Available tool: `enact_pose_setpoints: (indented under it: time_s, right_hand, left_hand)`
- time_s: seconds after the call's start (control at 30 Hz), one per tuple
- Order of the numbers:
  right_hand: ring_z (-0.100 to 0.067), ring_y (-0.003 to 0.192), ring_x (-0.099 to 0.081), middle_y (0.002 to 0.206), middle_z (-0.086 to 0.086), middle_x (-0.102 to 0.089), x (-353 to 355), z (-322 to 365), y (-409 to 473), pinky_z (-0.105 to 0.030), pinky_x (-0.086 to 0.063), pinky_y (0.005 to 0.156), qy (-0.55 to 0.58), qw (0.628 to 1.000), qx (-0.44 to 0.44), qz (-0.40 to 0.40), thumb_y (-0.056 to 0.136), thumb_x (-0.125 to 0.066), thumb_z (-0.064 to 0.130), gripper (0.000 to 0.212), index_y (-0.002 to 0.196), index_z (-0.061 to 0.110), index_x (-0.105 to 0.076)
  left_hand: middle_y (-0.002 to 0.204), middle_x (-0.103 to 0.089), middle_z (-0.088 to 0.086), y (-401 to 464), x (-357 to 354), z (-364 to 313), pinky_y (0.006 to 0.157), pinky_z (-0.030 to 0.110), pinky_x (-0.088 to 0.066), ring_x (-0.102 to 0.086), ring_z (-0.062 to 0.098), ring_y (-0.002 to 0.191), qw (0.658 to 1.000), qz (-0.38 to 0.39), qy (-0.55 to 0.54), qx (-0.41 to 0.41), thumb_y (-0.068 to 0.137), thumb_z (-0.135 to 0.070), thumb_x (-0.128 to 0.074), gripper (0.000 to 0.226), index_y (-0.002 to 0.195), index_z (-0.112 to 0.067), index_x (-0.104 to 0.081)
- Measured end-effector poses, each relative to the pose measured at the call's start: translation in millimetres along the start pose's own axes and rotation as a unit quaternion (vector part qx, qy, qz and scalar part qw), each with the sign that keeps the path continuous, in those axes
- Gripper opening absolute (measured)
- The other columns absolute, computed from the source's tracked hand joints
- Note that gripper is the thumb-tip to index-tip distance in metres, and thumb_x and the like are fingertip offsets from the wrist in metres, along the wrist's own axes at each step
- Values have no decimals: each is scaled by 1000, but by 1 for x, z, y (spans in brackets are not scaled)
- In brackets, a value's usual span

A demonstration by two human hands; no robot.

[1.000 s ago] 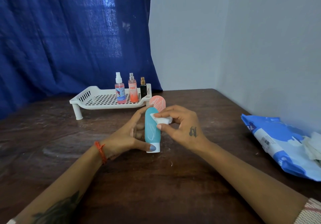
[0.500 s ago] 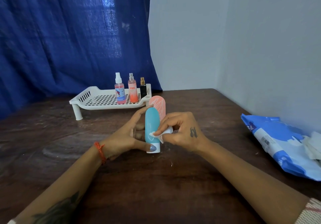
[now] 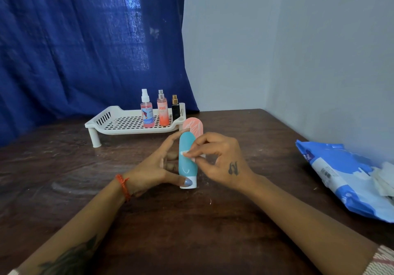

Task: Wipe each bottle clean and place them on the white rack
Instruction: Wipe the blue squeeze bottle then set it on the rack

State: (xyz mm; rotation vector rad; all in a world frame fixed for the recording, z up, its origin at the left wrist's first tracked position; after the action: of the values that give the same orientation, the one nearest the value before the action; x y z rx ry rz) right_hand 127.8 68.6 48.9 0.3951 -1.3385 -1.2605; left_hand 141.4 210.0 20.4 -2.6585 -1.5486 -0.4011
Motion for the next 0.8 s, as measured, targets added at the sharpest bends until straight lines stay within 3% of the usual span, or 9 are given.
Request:
enact_pose_setpoints:
  time_s: [0.1,0.2,0.37,0.6,0.7,0.8]
  right_hand:
    - [-7,81,-58,85,-4,-68,0,3,0,-12,-48,75,-26,999,27,8,73,-66,8,13,81,9,-76]
    - [-7,85,-59,89,-4,-70,3,1,0,-11,-47,77,-35,999,11,-22,78,-62,15,17,87,9,-75]
    - [-14,95,-63,102,-7,-70,4,-2,0,-26,-52,83,-77,995,-17,-67,85,-61,20,24,102,6,-71]
    - [-14,94,-54,97,-10,-67,-1,12,1,-18,-40,86,-122,989,85,8,84,-52,14,25,97,7,-71]
    - [-18,91,-58,95,-10,-68,-3,17,-2,-23,-44,83,-133,981,137,45,81,-54,13,24,95,8,-73]
    - [-25,89,-62,93,-13,-68,-5,22,-3,-31,-52,77,-164,966,184,76,74,-70,5,19,93,6,-73]
  left_hand:
    - [117,-67,12,0,-1,0,86,39,-55,-65,31,105,1000,7,-1,-3,69,20,-68,102,136,-45,-26]
    - [116,-68,11,-1,-2,-2,86,37,-55,-66,29,104,1000,5,4,-6,69,19,-68,100,133,-47,-27]
    - [117,-67,12,-1,-1,-2,87,40,-55,-65,29,105,1000,5,5,-8,68,17,-70,100,130,-50,-29]
    - [115,-67,13,-1,-1,-2,86,40,-55,-66,29,104,1000,4,0,-9,67,17,-71,101,132,-47,-28]
    - [111,-69,12,-1,-1,-2,78,33,-57,-68,28,100,1000,-1,1,-8,67,19,-70,101,133,-45,-28]
    - [108,-70,11,-1,-2,-3,75,29,-56,-68,27,98,1000,-1,-1,-12,68,23,-67,99,131,-44,-30]
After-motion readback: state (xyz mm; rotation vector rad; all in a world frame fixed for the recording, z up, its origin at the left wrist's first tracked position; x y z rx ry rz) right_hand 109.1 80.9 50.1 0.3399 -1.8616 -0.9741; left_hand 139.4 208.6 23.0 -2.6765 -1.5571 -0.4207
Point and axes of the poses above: each hand's wrist, its own y-axis towards the middle knuckle, its own x-axis out of the back of the hand, z = x × y, the point moved 5 cm from there along y, towards the middle knuckle
